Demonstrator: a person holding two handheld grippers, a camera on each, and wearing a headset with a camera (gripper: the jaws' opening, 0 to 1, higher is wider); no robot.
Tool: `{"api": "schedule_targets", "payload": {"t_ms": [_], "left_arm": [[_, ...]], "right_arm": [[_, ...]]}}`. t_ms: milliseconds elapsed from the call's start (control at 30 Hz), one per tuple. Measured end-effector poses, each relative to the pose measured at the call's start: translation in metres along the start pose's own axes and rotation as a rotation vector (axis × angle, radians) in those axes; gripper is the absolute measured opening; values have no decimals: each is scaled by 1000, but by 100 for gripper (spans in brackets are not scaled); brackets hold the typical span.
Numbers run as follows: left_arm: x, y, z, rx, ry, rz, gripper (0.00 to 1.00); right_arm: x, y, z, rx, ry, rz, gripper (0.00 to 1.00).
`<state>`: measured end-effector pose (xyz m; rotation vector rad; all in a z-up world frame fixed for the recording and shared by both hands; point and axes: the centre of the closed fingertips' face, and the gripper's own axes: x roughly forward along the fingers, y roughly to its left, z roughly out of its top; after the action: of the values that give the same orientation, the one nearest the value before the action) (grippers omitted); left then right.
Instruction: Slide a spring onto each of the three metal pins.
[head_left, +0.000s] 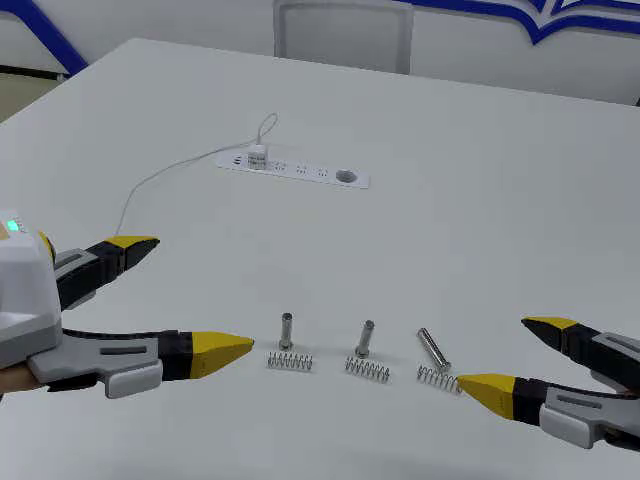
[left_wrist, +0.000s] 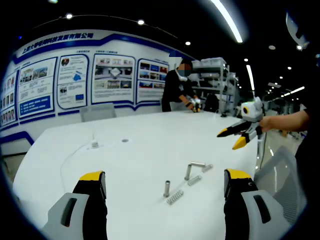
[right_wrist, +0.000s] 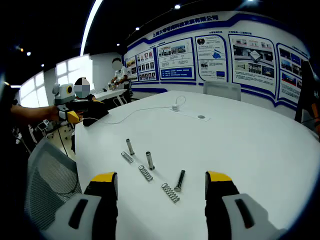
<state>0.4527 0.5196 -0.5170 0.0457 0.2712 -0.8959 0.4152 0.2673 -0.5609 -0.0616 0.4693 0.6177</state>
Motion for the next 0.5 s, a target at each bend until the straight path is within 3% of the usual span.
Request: {"api": "schedule_targets", "payload": {"t_ms": [500], "left_arm": [[3, -1, 3, -11, -12, -14, 100]], "right_arm": [[3, 3, 1, -10, -1, 8, 72]]}}
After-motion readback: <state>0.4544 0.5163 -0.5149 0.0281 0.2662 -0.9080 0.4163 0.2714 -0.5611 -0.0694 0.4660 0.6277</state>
